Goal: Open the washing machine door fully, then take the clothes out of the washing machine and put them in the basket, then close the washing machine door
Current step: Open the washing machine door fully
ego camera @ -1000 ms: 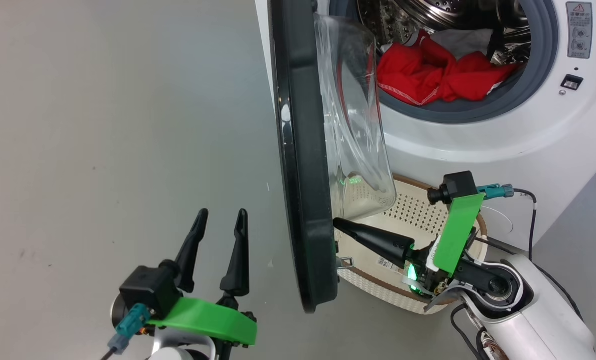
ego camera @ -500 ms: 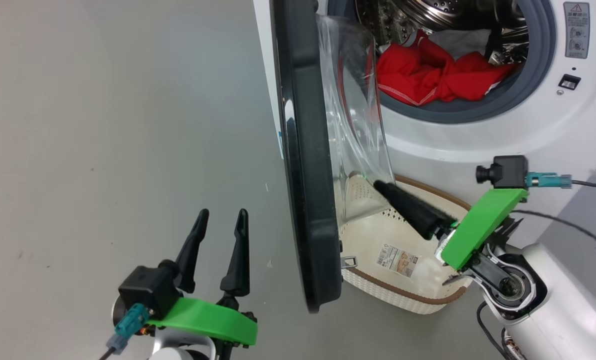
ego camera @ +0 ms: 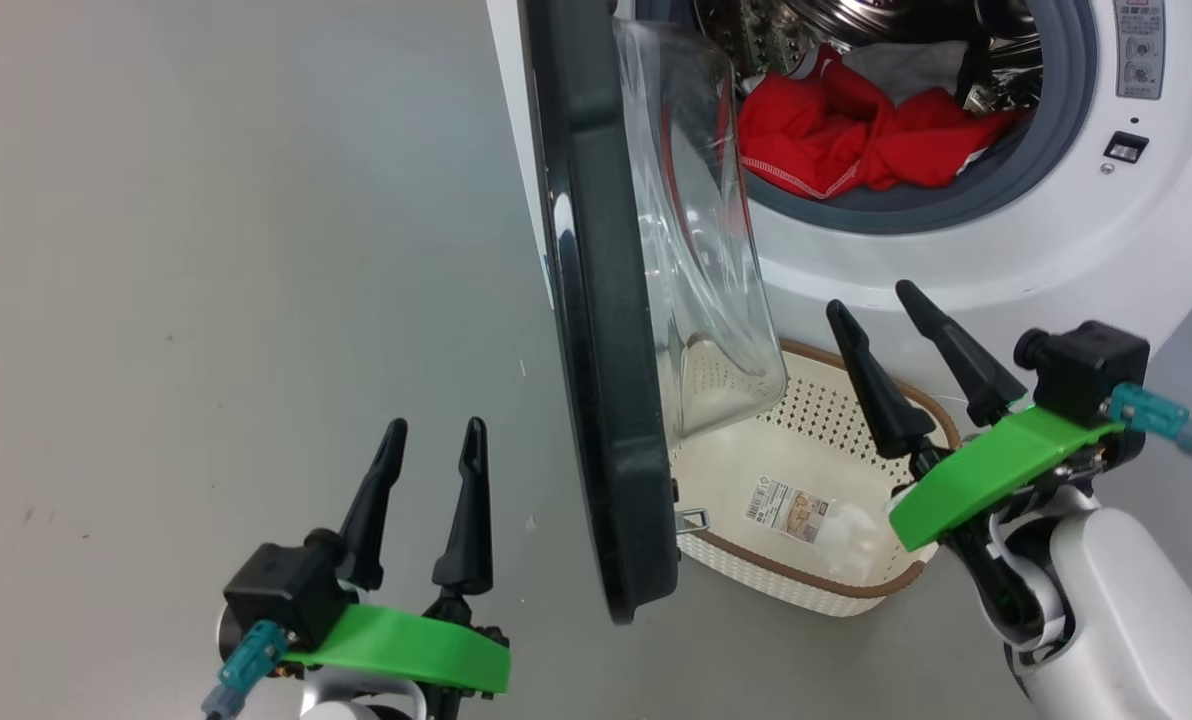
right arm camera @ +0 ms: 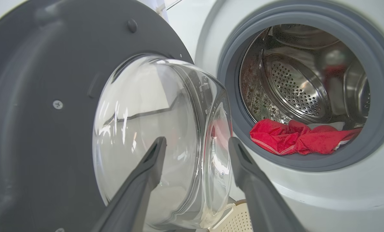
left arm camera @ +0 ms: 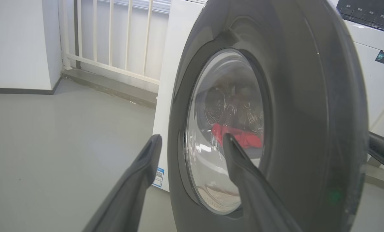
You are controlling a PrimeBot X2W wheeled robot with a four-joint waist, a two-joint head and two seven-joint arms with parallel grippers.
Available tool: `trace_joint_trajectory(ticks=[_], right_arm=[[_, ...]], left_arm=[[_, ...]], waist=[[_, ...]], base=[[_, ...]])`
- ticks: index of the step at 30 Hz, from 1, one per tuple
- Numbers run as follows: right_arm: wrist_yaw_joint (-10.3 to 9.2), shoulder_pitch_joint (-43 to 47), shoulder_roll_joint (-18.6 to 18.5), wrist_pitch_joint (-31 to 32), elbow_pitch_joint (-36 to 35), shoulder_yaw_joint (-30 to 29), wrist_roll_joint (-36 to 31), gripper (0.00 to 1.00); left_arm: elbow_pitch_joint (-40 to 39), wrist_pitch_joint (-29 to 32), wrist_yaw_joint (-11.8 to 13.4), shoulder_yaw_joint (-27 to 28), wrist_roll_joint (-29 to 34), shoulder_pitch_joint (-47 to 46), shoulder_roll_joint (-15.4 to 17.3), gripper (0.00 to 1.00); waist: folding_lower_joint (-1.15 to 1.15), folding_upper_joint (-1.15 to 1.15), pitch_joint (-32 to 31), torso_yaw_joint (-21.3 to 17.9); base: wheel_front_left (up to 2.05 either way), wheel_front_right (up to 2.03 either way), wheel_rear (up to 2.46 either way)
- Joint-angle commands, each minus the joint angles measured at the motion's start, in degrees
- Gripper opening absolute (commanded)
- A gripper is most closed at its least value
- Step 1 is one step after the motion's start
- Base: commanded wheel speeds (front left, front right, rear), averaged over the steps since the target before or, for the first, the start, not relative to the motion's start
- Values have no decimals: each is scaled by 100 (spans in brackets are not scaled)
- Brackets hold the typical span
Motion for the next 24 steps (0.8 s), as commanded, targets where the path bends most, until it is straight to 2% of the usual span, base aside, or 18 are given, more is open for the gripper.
trace_joint_trajectory(ticks=[1,5,10,24], right_arm=[[29,48,108,-80,-236,24,-233,100],[29,290,332,-358,-506,-246,-1090,100],[29,520,493,-761,-643,-463,-1739,100],[29,1140,570,-1315,-706,-560,-2195,100]], left_arm=[[-184,-67,53,227,11,-28,51,100],[-250,-100,25,251,104,-28,39,100],[-313,-117,-19,313,229,-20,12,100],[-414,-121,-27,513,425,155,-63,100]], waist=[[0,0,14,-8],[0,0,70,-49],[0,0,94,-98],[0,0,43,-169]], base=[[0,0,0],[0,0,0],[0,0,0],[0,0,0]])
